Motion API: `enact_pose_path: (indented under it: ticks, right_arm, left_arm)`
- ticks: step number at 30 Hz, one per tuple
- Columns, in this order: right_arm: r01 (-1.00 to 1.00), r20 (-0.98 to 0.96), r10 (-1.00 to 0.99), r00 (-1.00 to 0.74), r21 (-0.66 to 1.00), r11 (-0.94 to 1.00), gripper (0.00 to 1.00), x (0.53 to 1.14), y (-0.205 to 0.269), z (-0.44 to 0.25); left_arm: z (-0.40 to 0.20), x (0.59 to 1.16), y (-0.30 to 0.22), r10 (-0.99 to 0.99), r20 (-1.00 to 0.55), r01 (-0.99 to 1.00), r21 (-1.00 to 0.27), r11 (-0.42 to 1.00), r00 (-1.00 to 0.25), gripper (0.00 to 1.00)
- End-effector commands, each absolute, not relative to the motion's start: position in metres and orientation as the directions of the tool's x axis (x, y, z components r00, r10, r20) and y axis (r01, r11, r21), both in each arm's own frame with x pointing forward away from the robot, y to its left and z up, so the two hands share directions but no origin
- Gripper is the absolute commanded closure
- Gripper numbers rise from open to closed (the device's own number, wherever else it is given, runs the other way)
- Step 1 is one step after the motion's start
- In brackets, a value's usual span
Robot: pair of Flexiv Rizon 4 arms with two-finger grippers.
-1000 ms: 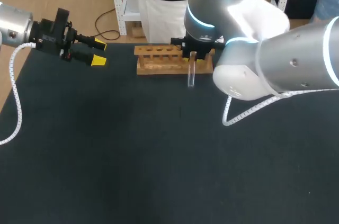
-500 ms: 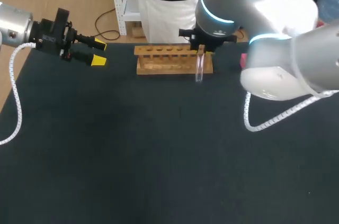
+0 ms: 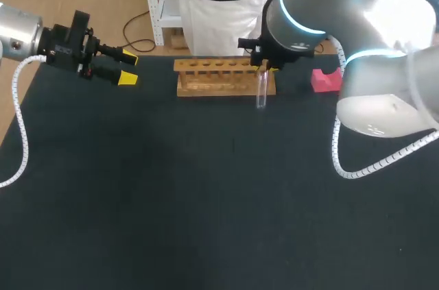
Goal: Grasp the test tube, adjust it, and insert it.
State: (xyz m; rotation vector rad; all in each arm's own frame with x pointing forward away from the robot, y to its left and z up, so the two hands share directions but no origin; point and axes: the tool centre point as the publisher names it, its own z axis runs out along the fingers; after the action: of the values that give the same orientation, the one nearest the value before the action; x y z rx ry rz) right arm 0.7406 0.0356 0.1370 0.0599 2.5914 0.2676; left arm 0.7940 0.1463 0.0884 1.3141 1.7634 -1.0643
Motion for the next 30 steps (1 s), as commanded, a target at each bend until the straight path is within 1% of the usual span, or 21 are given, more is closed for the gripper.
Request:
enact_pose_path:
  ticks: [1, 17, 23, 30]
  right_arm:
    - [-0.009, -0.509, 0.098, -0.855, 0.202, 0.979, 1.0, 0.74, 0.036, 0.136]
    - [-0.009, -0.509, 0.098, -0.855, 0.202, 0.979, 1.0, 0.74, 0.036, 0.136]
    - [0.003, -0.583, 0.125, -0.803, 0.207, 0.978, 1.0, 0.745, 0.043, 0.137]
    - [0.014, -0.703, 0.151, -0.695, 0.196, 0.98, 1.0, 0.753, 0.049, 0.143]
  left_arm:
    - [0.088, 0.795, 0.146, 0.405, -0.878, 0.966, -0.209, 0.152, -0.254, 0.0]
    - [0.088, 0.795, 0.146, 0.405, -0.878, 0.966, -0.209, 0.152, -0.254, 0.0]
    - [0.088, 0.795, 0.146, 0.405, -0.878, 0.966, -0.209, 0.152, -0.254, 0.0]
    - [0.088, 0.795, 0.146, 0.405, -0.878, 0.966, -0.209, 0.152, -0.254, 0.0]
